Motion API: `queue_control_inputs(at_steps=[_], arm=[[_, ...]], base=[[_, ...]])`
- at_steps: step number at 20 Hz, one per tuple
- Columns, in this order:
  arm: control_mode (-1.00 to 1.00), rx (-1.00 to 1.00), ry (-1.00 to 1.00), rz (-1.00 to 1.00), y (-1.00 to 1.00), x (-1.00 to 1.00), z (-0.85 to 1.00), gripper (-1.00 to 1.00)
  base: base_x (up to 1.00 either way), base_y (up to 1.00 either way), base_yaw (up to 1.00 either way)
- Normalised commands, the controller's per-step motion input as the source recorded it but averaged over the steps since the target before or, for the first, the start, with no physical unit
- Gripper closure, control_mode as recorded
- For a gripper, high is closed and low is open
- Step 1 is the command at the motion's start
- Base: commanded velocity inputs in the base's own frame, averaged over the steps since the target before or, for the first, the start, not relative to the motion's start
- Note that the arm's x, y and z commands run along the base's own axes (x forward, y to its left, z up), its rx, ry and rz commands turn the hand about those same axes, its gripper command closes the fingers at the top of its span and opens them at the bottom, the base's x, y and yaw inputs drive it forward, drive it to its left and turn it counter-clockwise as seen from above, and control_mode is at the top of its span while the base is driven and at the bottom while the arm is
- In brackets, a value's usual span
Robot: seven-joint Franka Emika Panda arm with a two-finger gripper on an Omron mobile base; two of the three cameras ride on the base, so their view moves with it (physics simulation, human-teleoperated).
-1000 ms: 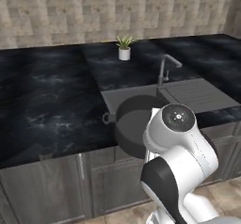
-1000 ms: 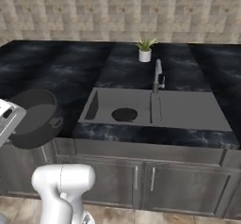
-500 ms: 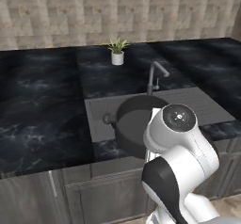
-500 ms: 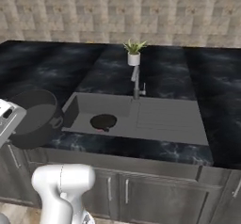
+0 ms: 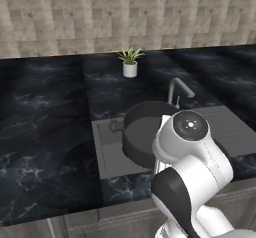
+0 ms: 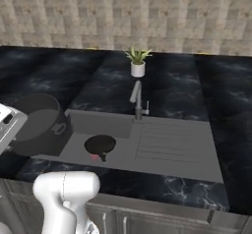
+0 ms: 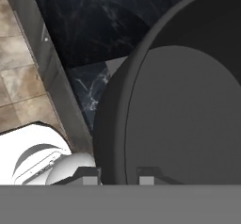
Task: Move the pot and pan from the stove into the sink.
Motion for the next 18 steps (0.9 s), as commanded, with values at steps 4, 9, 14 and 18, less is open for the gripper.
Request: queue_control_inputs(at_steps=[4,9,14,18], arm=[[1.0,0.0,0.0,0.0,0.0,0.0,0.0,1.0],[-1.0,0.0,0.0,0.0,0.0,0.16,-0.01,1.0],[-1.0,0.0,0.0,0.0,0.0,0.69,-0.09,1.0],[-1.0,0.0,0.0,0.0,0.0,0.7,-0.1,1.0]], base=[[0.44,-0.03,0.0],[0.0,0.0,0.0],[0.0,0.0,0.0],[0.0,0.0,0.0]])
